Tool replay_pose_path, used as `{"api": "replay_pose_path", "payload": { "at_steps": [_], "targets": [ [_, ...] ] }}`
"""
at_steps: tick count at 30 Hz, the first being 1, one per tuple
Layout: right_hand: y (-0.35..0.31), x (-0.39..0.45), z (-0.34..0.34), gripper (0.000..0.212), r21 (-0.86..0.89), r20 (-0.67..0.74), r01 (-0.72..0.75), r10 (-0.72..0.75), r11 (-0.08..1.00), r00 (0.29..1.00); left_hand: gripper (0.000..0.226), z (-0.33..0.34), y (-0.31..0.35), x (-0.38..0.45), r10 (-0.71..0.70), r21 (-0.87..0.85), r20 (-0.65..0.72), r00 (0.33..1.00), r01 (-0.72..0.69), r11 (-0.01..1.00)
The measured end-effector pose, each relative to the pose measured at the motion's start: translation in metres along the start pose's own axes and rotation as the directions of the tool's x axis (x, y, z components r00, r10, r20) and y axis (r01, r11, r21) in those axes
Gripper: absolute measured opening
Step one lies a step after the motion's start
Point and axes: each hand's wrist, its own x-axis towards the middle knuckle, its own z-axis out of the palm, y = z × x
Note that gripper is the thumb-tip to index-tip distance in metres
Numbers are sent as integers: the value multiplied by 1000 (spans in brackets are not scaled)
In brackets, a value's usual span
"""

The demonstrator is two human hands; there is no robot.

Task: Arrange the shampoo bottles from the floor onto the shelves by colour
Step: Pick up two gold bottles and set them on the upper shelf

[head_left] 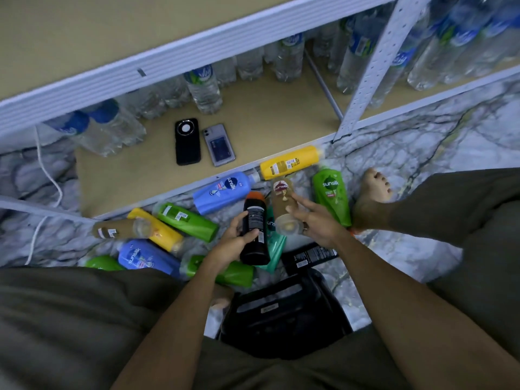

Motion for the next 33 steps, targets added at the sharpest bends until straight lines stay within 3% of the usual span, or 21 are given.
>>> {"api": "replay_pose_path", "payload": {
  "at_steps": [8,16,20,25,30,33],
  "targets": [
    [-41,-41,34,75,-49,153,95,-86,994,984,73,-5,40,-36,155,-81,-9,988,-155,985],
    [-104,-87,58,81,-167,294,327,-270,930,917,75,-26,103,-88,397,-88,-15,918,-397,914],
    [-140,-120,71,82,-167,348,475,-399,864,848,93,-32,140,-118,564,-50,-28,825,-565,824],
    [-195,-164,93,86,-158,415,629,-526,761,742,87,-38,193,-159,722,-36,-28,692,-722,691],
    [-256,-209,119,90,-127,474,790,-663,600,580,90,-49,255,-204,832,69,-64,551,-829,555],
    [-291,-232,138,88,-110,513,866,-718,488,470,87,-56,293,-235,899,158,-78,431,-885,438]
  ]
}}
